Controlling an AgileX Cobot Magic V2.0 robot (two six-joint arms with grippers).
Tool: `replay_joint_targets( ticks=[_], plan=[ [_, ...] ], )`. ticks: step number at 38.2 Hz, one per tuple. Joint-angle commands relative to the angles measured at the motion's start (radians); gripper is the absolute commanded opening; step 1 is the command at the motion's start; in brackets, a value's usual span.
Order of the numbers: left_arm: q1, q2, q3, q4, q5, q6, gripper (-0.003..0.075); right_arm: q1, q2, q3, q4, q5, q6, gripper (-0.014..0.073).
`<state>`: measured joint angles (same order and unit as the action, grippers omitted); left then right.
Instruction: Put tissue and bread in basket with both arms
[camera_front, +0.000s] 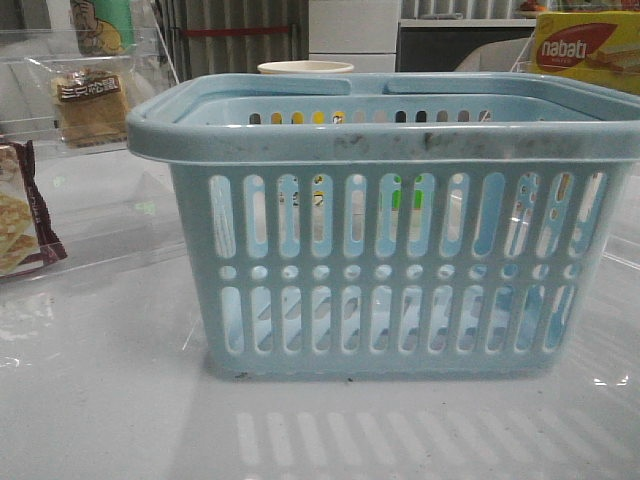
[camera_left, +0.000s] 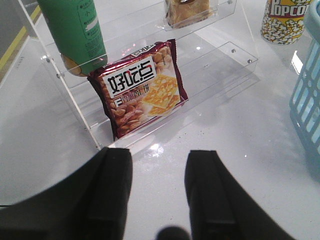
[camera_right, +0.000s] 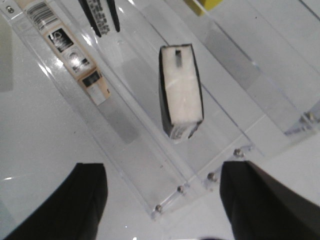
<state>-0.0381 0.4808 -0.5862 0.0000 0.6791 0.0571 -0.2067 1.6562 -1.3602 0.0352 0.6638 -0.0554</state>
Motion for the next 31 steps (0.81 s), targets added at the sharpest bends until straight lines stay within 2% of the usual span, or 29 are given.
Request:
replay_joint_targets(
  ticks=[1,12,20,23,31],
  plan=[
    [0.000,0.012,-0.028,0.000,-0.071,-0.008,0.0281,-0.006,0.003,-0.075,-0.020,-0.079,-0.014,0.0570],
    [0.000,0.012,-0.028,0.000,-0.071,-0.008,0.0187,-0.006,0.093,-0.083,-0.058,-0.199,-0.014,0.0553],
    [0.000,0.012,-0.028,0.000,-0.071,-0.008,0.0141,-0.006,0.108,-0.083,-0.072,-0.212,-0.014,0.0265],
    [0.000,0.012,-0.028,0.000,-0.071,-0.008,0.0122,-0.006,0.107,-0.083,-0.072,-0.223,-0.014,0.0200],
    [0.000,0.012,-0.028,0.000,-0.071,-0.008,0.0090,-0.006,0.065,-0.083,-0.071,-0.199,-0.014,0.0171]
  ],
)
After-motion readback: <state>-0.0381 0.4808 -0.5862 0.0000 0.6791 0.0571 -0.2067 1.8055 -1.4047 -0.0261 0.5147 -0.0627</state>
